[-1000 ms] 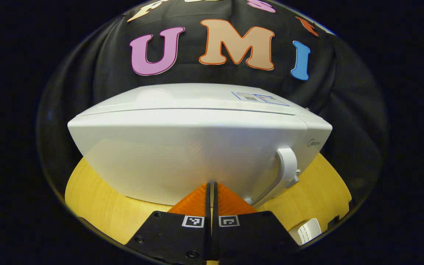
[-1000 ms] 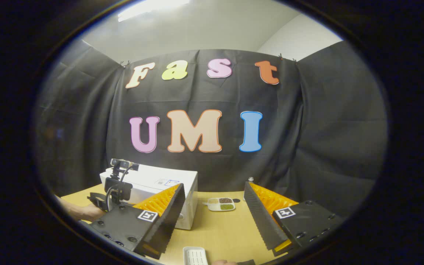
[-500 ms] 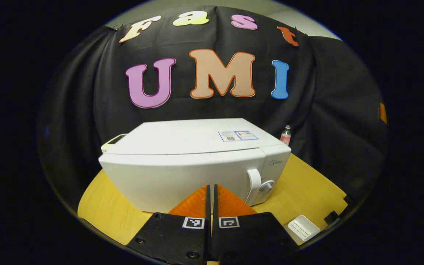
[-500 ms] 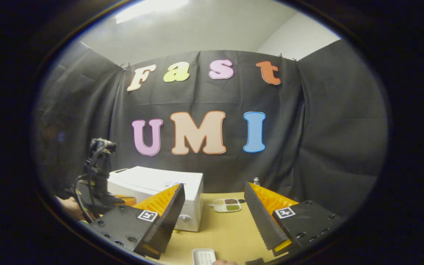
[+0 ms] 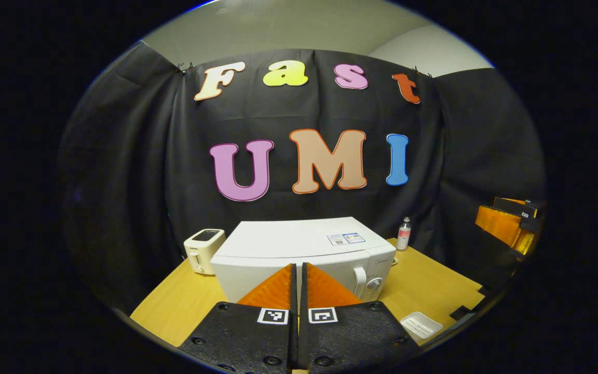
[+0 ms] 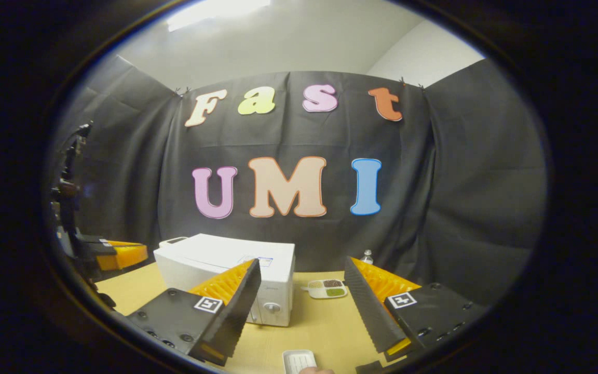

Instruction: Open the microwave oven with the left hand, put the food in, and close the microwave oven.

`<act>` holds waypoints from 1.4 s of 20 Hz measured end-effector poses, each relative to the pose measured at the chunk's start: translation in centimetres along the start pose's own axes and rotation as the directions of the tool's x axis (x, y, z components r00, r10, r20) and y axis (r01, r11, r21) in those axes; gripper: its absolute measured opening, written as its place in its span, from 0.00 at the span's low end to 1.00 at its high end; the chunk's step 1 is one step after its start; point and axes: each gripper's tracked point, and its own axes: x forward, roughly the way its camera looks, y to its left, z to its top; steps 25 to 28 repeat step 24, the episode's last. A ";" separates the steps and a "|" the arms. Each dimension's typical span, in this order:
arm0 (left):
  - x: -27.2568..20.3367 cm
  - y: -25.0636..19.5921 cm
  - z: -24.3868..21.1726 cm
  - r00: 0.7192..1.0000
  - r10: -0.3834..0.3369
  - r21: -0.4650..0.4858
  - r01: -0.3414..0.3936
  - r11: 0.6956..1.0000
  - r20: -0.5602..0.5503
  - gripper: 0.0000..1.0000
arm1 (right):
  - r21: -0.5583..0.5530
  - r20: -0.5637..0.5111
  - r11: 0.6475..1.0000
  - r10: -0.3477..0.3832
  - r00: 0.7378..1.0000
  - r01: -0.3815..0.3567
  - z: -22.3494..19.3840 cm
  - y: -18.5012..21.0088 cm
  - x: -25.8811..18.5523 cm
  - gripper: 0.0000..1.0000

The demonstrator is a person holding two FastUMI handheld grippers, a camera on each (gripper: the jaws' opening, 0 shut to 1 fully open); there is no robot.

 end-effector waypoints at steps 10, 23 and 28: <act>-3.5 -0.9 1.7 0.996 -0.034 0.069 0.028 0.997 0.086 0.94 | 0.000 0.018 1.000 -0.010 1.000 0.010 0.8 1.5 -1.5 0.90; -4.6 -1.3 1.4 0.996 -0.053 0.075 0.048 0.996 0.069 0.95 | -0.004 0.024 0.999 -0.047 0.999 0.047 0.8 0.5 -3.1 0.90; -4.6 -1.4 1.6 0.996 -0.052 0.076 0.046 0.996 0.071 0.95 | -0.005 0.024 0.999 -0.047 0.999 0.047 0.7 0.4 -3.1 0.90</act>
